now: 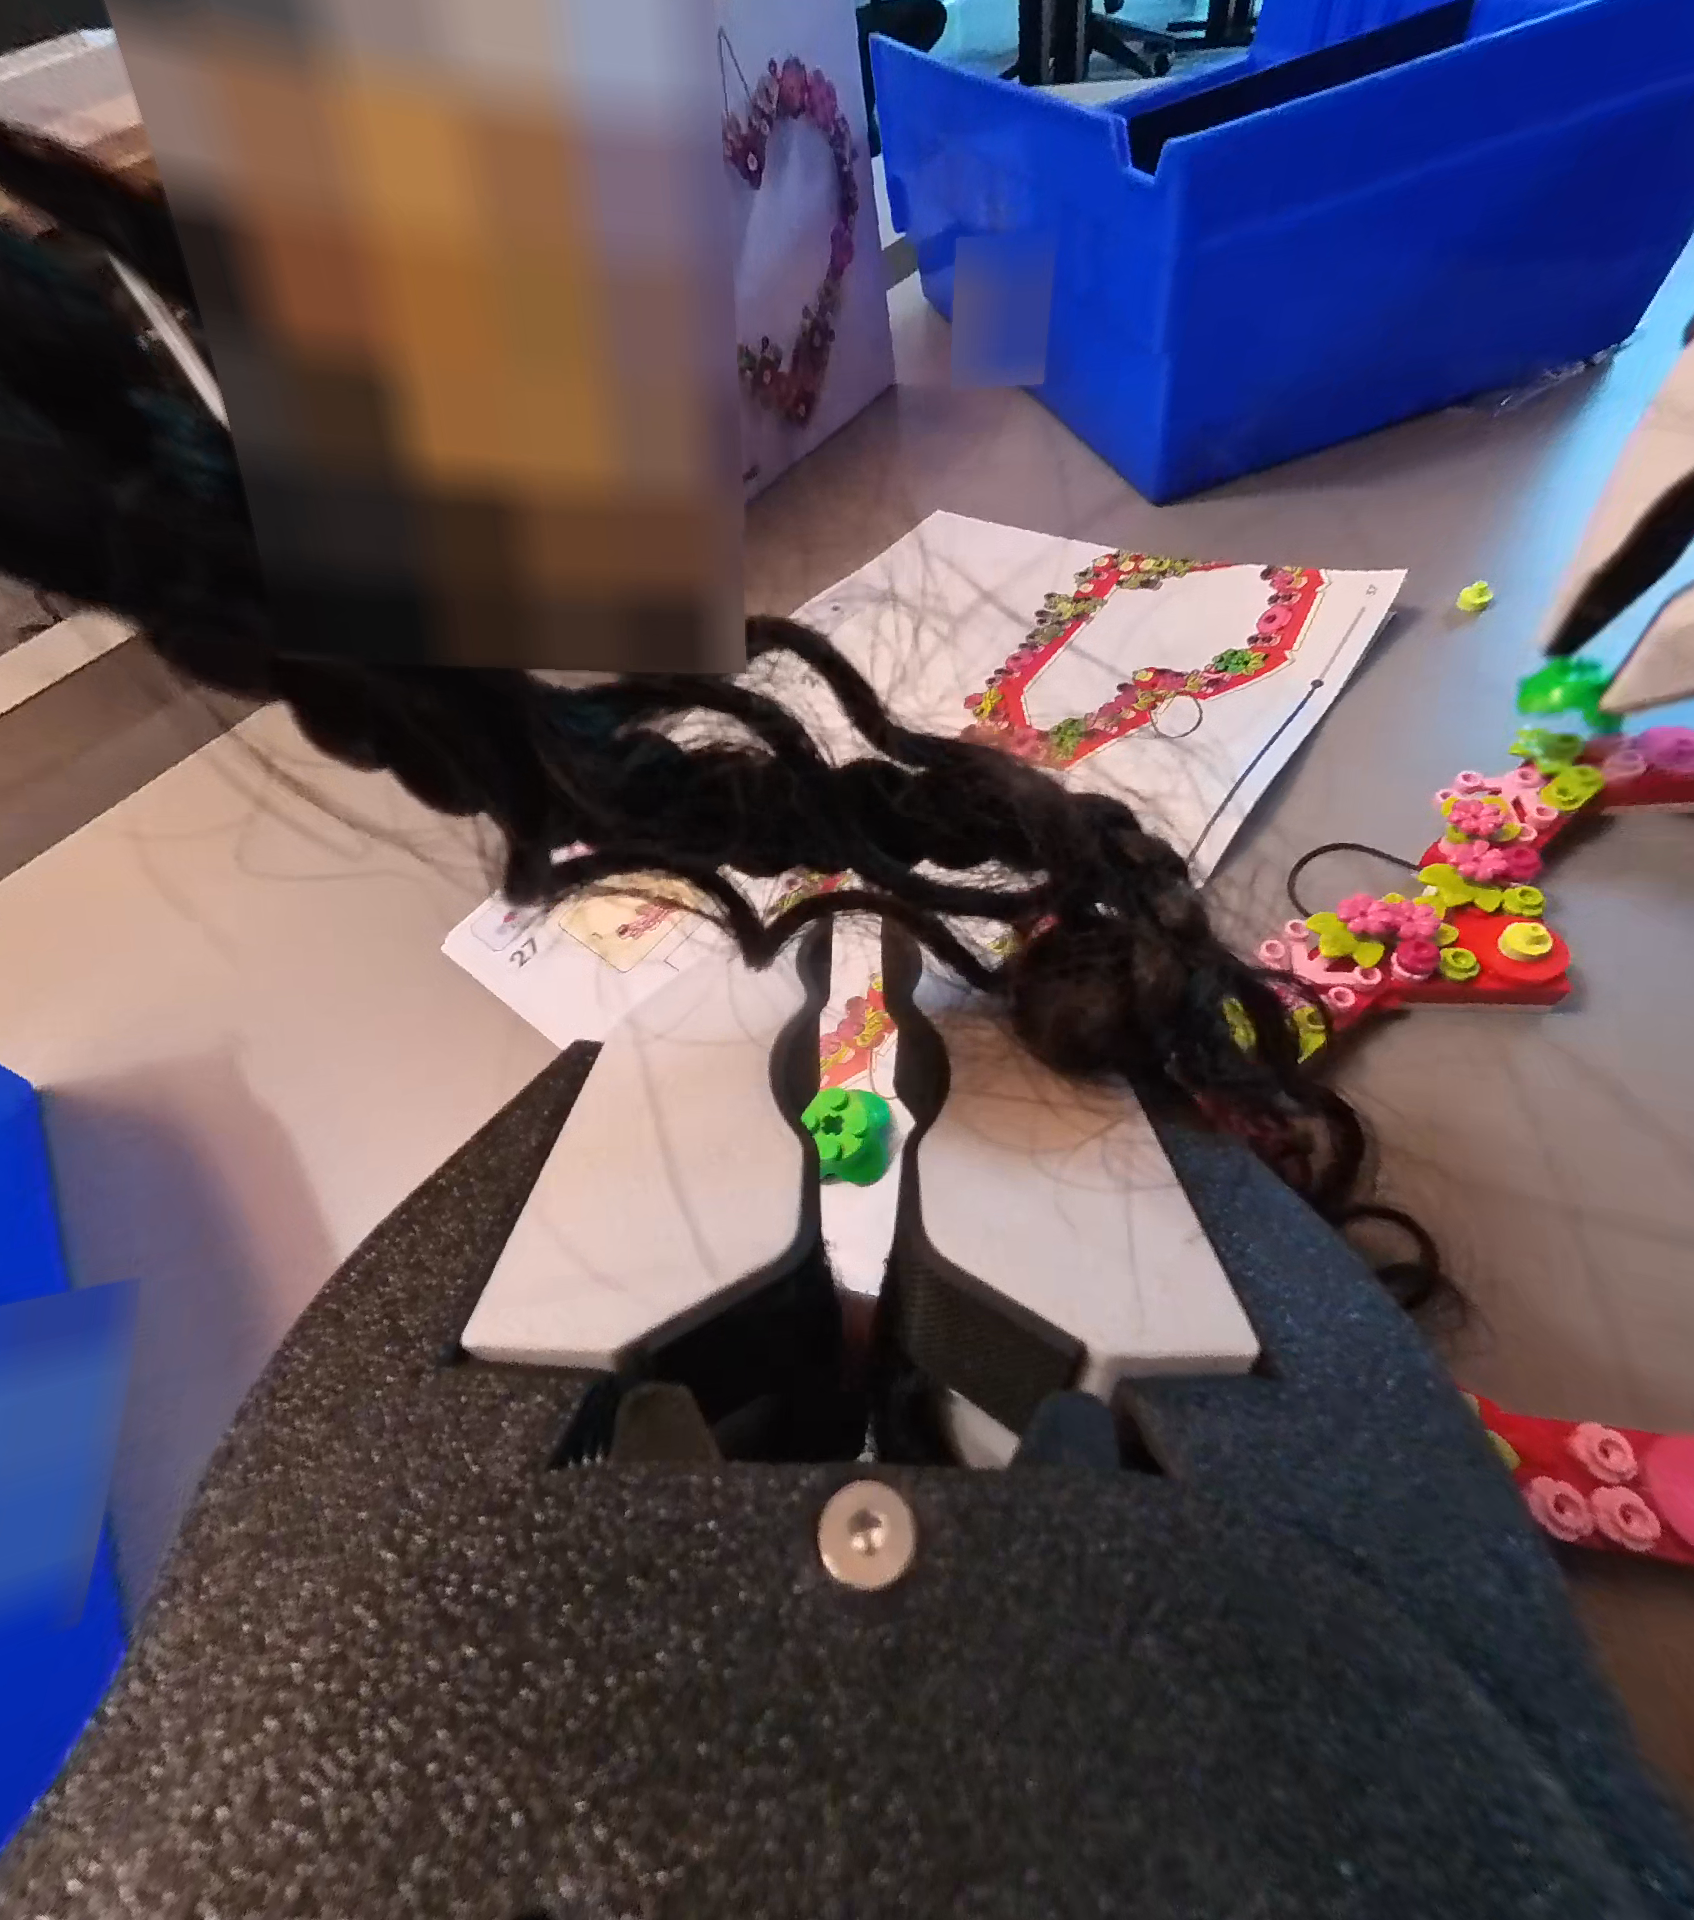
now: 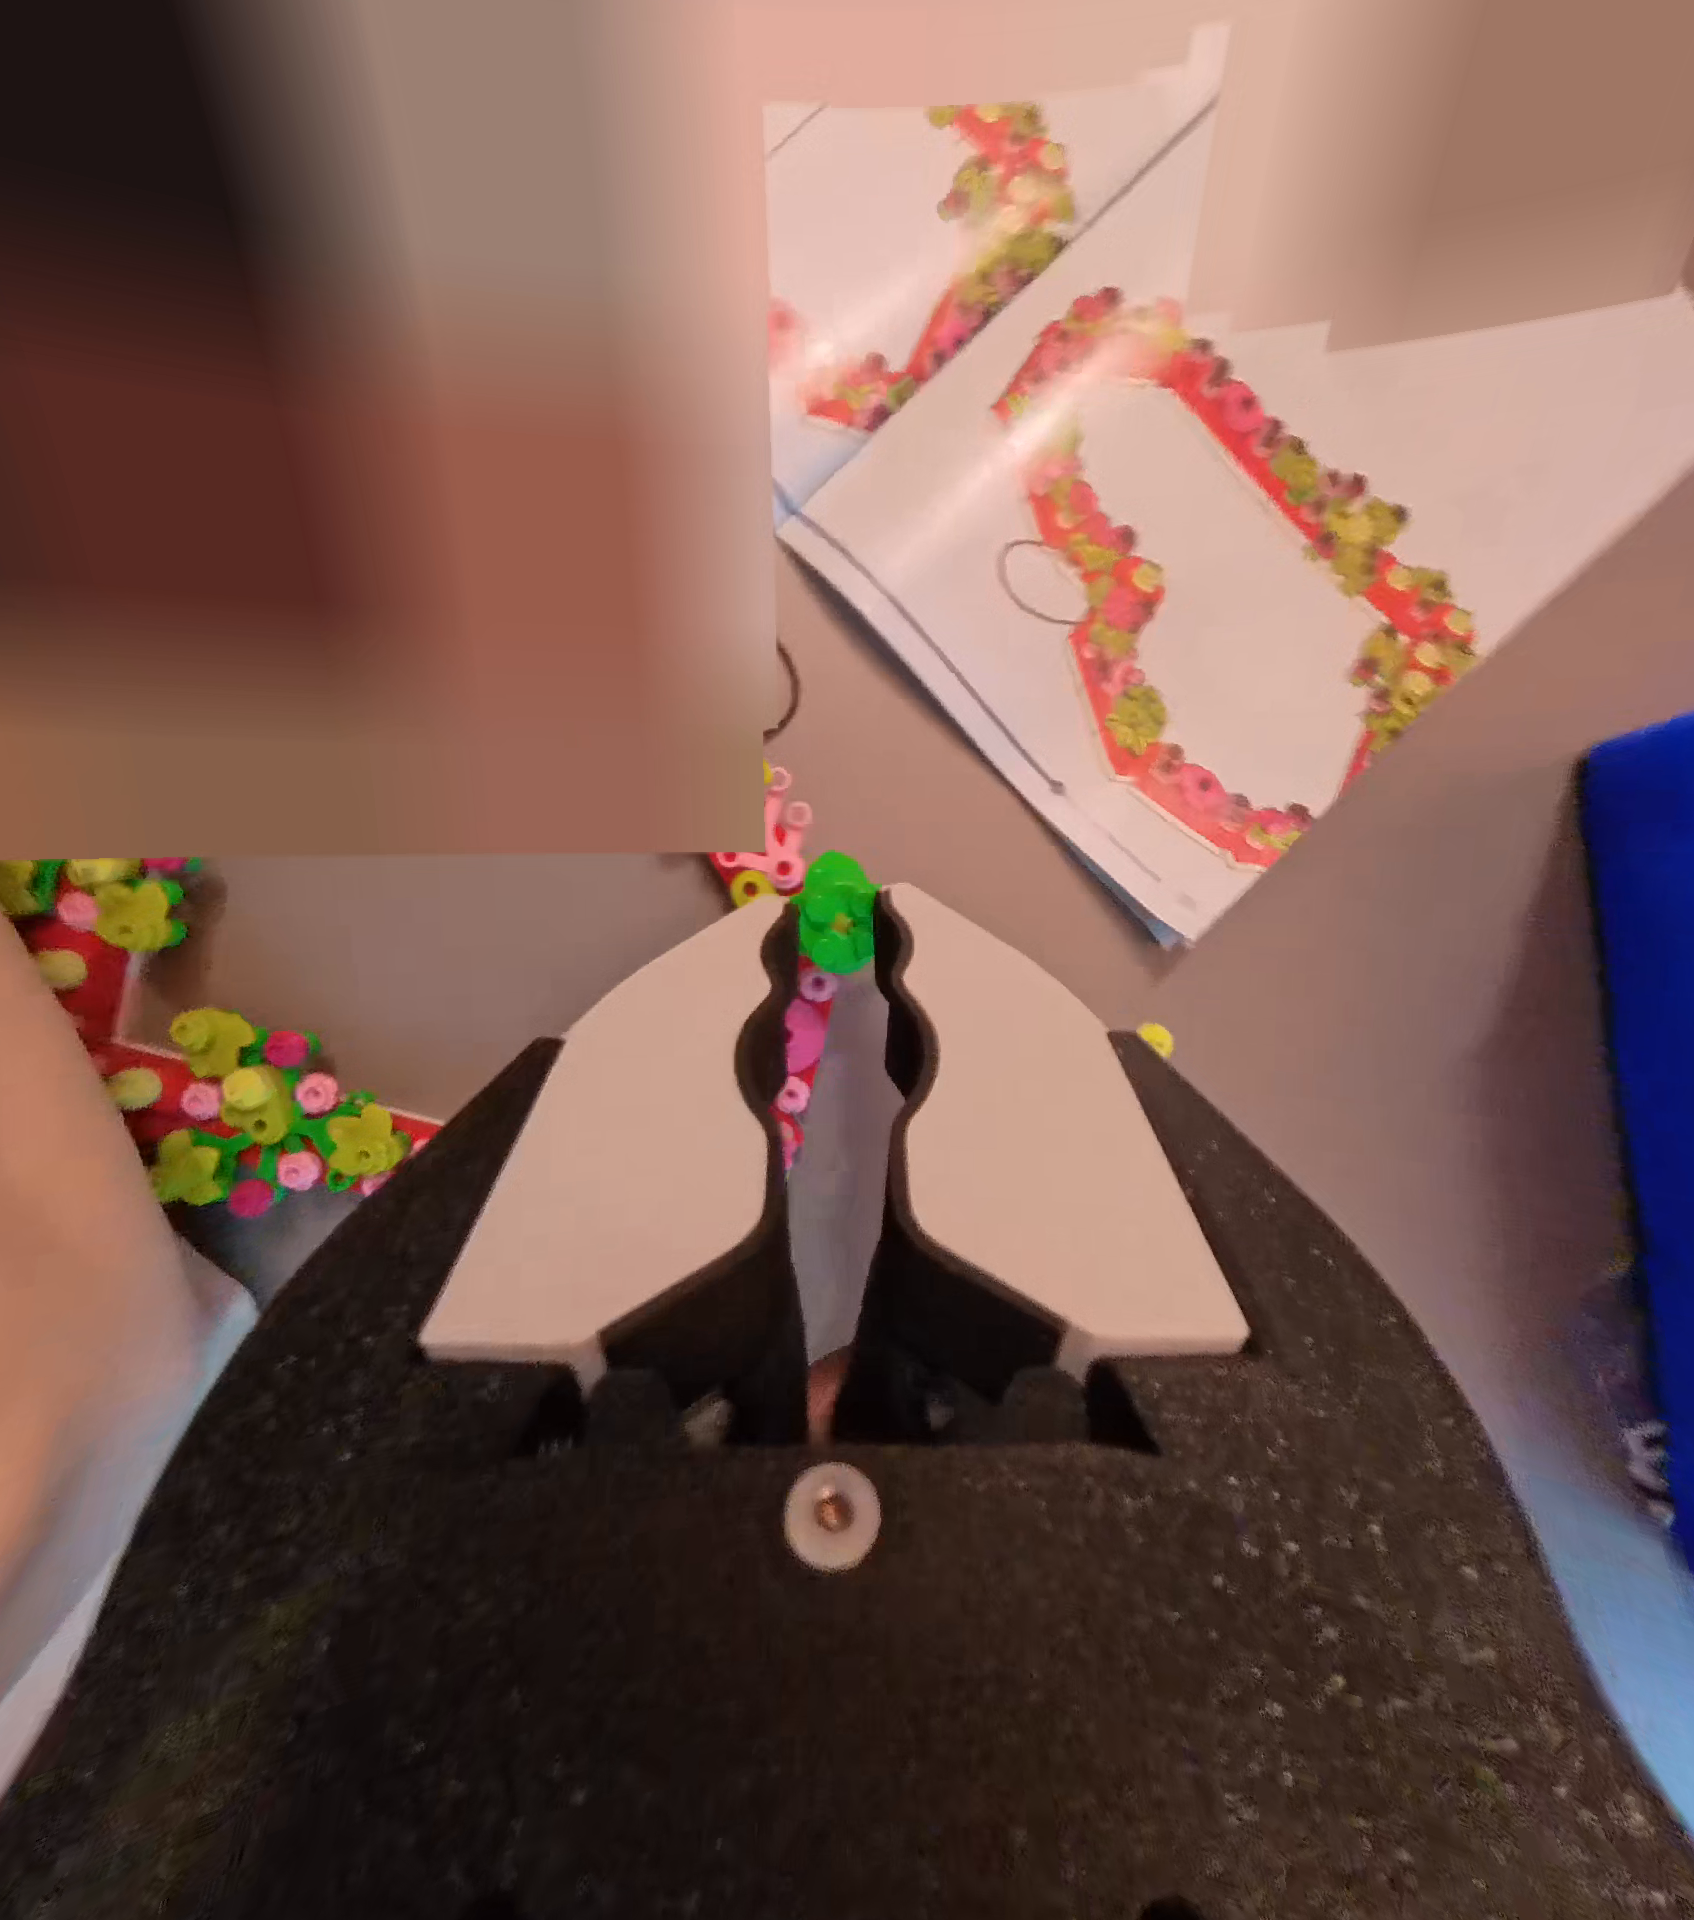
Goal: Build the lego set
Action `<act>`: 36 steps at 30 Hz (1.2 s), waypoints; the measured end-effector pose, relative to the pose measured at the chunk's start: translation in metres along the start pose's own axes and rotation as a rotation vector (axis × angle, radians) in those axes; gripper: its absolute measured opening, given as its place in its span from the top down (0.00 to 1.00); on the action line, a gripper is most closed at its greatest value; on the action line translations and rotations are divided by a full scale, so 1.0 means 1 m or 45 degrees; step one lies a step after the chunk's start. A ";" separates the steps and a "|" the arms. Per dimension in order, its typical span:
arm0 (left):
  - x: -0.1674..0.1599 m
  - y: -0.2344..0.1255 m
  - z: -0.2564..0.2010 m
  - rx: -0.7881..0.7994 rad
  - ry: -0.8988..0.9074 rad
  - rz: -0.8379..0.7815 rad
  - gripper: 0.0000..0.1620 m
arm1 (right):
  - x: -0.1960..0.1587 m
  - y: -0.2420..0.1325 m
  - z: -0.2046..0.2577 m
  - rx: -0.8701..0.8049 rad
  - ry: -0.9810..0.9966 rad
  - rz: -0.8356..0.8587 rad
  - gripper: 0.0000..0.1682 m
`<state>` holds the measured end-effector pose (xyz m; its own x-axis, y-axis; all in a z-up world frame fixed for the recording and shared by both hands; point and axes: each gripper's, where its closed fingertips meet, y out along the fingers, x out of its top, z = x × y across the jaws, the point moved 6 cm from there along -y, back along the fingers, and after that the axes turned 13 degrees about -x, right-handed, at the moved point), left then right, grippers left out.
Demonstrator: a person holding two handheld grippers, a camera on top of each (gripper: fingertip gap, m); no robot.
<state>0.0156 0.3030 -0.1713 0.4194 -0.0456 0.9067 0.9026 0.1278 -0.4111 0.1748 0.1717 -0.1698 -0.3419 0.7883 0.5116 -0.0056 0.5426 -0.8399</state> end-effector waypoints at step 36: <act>-0.001 0.001 -0.002 0.004 0.022 0.027 0.94 | -0.001 0.004 0.015 -0.018 0.008 -0.053 0.92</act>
<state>0.0166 0.3014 -0.1725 0.4404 -0.0596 0.8958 0.8930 0.1322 -0.4302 0.1609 0.1682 -0.1765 -0.3357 0.7666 0.5474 -0.0066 0.5792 -0.8151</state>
